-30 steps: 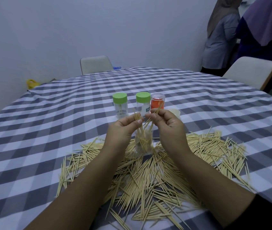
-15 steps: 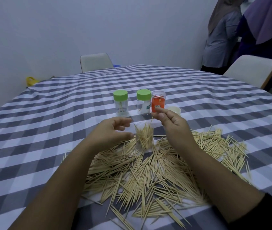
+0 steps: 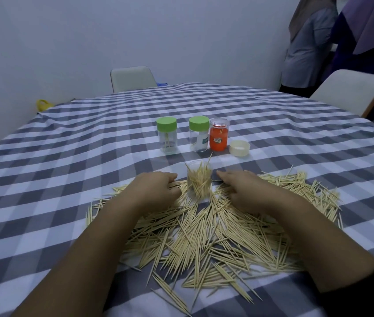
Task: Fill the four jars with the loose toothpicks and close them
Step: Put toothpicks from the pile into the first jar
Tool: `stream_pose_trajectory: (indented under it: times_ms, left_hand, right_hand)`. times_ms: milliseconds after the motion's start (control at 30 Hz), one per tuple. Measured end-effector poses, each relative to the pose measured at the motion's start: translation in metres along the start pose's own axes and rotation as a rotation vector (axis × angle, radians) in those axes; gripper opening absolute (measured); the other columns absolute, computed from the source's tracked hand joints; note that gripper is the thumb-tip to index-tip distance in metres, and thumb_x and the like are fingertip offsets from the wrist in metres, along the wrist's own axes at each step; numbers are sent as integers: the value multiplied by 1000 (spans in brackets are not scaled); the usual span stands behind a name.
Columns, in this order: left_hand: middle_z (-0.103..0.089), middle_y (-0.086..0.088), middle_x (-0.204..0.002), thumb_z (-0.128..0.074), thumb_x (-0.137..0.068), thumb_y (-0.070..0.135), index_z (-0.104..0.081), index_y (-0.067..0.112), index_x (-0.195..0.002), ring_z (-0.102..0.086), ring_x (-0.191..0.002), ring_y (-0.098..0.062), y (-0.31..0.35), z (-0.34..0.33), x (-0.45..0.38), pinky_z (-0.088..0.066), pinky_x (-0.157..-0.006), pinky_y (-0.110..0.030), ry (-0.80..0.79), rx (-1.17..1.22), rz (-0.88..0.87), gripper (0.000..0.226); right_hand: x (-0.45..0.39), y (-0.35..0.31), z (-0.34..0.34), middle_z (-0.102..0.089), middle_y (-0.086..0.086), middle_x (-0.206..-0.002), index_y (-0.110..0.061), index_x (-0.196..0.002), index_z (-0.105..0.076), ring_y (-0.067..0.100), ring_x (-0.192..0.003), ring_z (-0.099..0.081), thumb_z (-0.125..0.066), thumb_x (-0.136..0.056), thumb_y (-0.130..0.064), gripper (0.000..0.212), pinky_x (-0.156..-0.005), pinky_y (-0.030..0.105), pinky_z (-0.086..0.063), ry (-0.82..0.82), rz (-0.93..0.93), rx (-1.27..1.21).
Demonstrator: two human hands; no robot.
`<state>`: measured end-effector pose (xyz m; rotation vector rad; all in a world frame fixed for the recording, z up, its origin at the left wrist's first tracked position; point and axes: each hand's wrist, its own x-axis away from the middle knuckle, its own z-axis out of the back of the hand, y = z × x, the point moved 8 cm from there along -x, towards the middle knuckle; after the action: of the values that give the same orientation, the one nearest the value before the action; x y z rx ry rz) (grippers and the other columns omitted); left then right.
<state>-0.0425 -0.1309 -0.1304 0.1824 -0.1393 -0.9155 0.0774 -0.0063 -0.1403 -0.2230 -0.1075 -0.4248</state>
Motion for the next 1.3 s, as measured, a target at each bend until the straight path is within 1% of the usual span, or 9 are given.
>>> stream_pose_trajectory:
  times_ms: [133, 300, 500, 667, 833, 1000, 1100, 1233, 1300]
  left_hand:
    - [-60, -3, -124, -49, -91, 43, -52, 18, -132, -55, -113, -22, 9, -1, -1, -43, -95, -33, 63, -148, -47, 48]
    - [-55, -4, -115, -41, -97, 32, -60, 19, -125, -55, -104, -23, 13, -12, -9, -45, -91, -34, 115, -187, -89, 36]
    - [-59, 0, -112, -46, -92, 18, -62, 24, -119, -56, -101, -20, 18, -16, -13, -43, -85, -31, 202, -342, -164, 32]
    - [-59, 1, -94, -49, -87, 12, -63, 24, -112, -60, -89, -22, 25, -9, -8, -37, -70, -28, 252, -433, -123, 31]
    - [-55, -2, -93, -46, -85, 3, -61, 15, -101, -58, -93, -23, 12, -3, -9, -38, -68, -27, 245, -257, -13, 25]
    - [-45, -1, -88, -44, -87, -3, -59, 10, -105, -54, -91, -24, 6, 12, -7, -36, -69, -27, 274, -126, 36, 27]
    - [-57, -5, -89, -47, -92, 1, -63, 10, -108, -56, -81, -23, -4, 26, -6, -41, -66, -32, 358, 6, 93, 25]
    - [-71, -3, -92, -55, -95, 15, -66, 19, -119, -58, -72, -14, -25, 43, 7, -46, -62, -27, 580, 587, 124, 27]
    - [-72, 0, -101, -61, -92, 17, -66, 17, -119, -64, -89, -9, -33, 42, 10, -52, -78, -25, 611, 914, 139, 27]
  right_hand:
    - [-3, -1, -1, -35, 3, -145, -19, -150, -21, 24, -132, -35, -39, -92, -5, 63, -110, 33, -31, 23, 8, 85]
    - [-5, -6, -1, -48, 3, -114, -17, -128, -56, 20, -107, -48, -45, -92, -13, 37, -91, 30, -43, 137, 59, 170]
    - [-4, -7, 4, -51, 2, -113, -15, -119, -62, 20, -104, -52, -49, -91, -10, 31, -81, 29, -44, 199, 48, 164]
    - [-5, -5, 7, -55, 3, -109, -14, -113, -63, 21, -100, -54, -49, -89, -6, 29, -81, 33, -49, 222, 19, 188]
    - [-5, 2, 11, -55, 2, -109, -14, -111, -59, 20, -101, -52, -44, -90, -6, 27, -81, 32, -47, 237, -1, 167]
    - [-1, 9, 22, -57, -1, -98, -21, -111, -54, 17, -86, -51, -38, -92, -7, 28, -64, 28, -38, 279, -81, 52]
    - [1, 14, 27, -60, 0, -95, -23, -113, -54, 19, -85, -54, -40, -97, -13, 23, -64, 31, -41, 360, -103, -122]
    - [8, 17, 41, -65, 0, -93, -19, -103, -60, 15, -85, -57, -46, -98, -19, 15, -68, 30, -43, 570, -51, -592]
    - [10, 17, 45, -66, -3, -88, -17, -97, -61, 9, -83, -60, -48, -97, -16, 13, -71, 29, -45, 649, -31, -804]
